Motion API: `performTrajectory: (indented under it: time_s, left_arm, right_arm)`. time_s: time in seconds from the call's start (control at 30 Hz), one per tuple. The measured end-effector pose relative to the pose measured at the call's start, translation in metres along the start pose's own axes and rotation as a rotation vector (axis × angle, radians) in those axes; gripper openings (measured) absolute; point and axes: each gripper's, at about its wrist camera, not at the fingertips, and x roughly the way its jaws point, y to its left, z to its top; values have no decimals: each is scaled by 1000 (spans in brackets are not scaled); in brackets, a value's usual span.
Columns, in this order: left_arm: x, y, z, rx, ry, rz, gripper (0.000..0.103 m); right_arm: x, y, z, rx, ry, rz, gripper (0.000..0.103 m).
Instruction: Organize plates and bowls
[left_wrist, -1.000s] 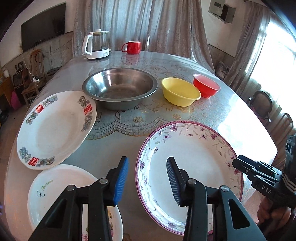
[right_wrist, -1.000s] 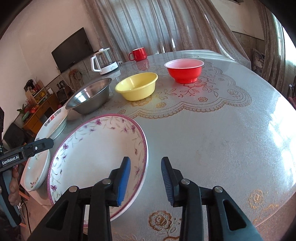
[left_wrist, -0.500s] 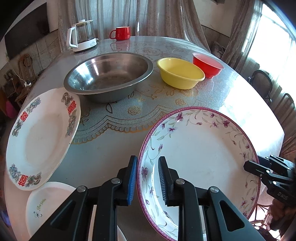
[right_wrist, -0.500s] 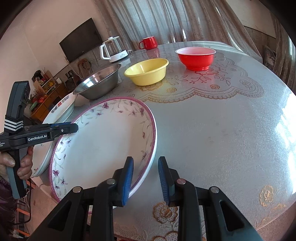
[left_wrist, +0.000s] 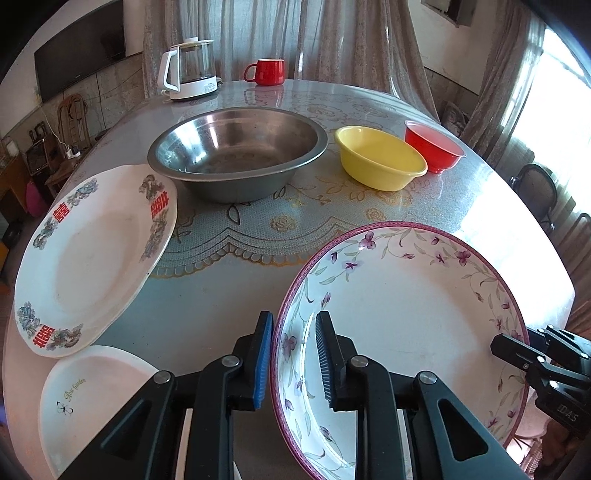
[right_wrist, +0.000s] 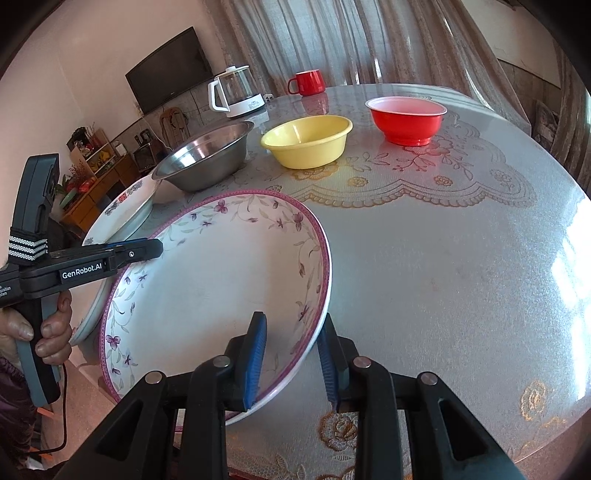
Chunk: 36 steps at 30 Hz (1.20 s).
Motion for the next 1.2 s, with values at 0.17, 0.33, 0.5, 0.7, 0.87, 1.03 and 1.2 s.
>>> performTrajectory:
  time_s: [0.17,0.33,0.5,0.7,0.87,1.03,1.2]
  left_arm:
    - [-3,11,6,-60,-16,-20,23]
    - [1,20,16,-97,-15,3,23]
    - [6,20,26,-100,-19,26,23]
    - [18,29,34,-145,-8,46,23]
    - [21,26,33,-123,-21,81,23]
    - [20,26,30,-134,-27,76,24]
    - [14,29,21,-147,-29,76,30]
  right_arm:
    - [5,8,12,-32,-4,-19,26]
    - [16,10,19,-43,-3,0,26]
    - [28,5,35,-13,-8,-3,26]
    - [48,5,48,-14,17,-15,26]
    - [56,7,55,-30,-2,-48,21]
    - [56,7,54,-30,-5,-57,22]
    - [56,11,53,-38,-1,-95,23]
